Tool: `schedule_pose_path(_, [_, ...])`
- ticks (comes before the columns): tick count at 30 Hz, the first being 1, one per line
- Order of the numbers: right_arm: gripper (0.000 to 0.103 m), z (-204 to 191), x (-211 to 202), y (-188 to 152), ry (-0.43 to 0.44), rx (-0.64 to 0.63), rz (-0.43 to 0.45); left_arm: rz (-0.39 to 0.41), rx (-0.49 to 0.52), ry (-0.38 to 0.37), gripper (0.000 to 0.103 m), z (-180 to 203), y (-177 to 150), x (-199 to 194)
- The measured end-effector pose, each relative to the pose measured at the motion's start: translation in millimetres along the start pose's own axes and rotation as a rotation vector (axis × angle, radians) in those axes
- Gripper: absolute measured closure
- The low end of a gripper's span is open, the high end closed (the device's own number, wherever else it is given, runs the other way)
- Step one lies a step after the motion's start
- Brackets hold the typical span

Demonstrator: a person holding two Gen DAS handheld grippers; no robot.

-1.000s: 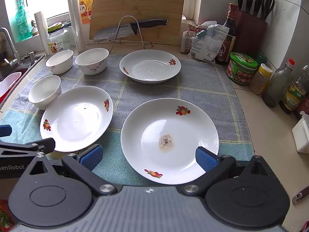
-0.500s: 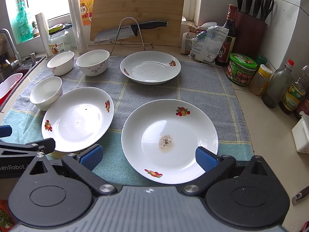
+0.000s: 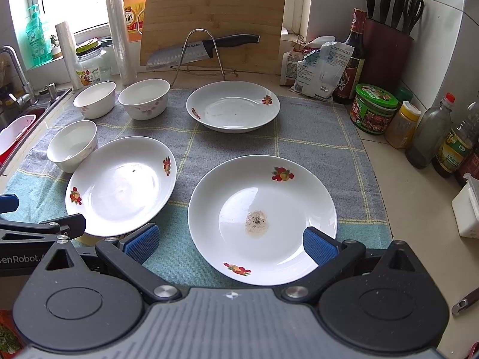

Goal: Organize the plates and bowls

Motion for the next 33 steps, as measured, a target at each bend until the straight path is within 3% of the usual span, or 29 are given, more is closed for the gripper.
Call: schedule_pose_path(33, [0.0, -1.9, -4.8, 2.3, -0.007, -0.008, 0.015, 0.005, 0.003, -0.001, 0.001, -1.3, 0.5, -2.0])
Point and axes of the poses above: each gripper's, at about its wrist camera, not at the fingertips, and x roughly the way its jaws point, z to its right, y to its top, the point moved 7 cm from there along x, roughly the way its jaws point, and after that the axes turned 6 degrees about z, right-handed, at the moved point
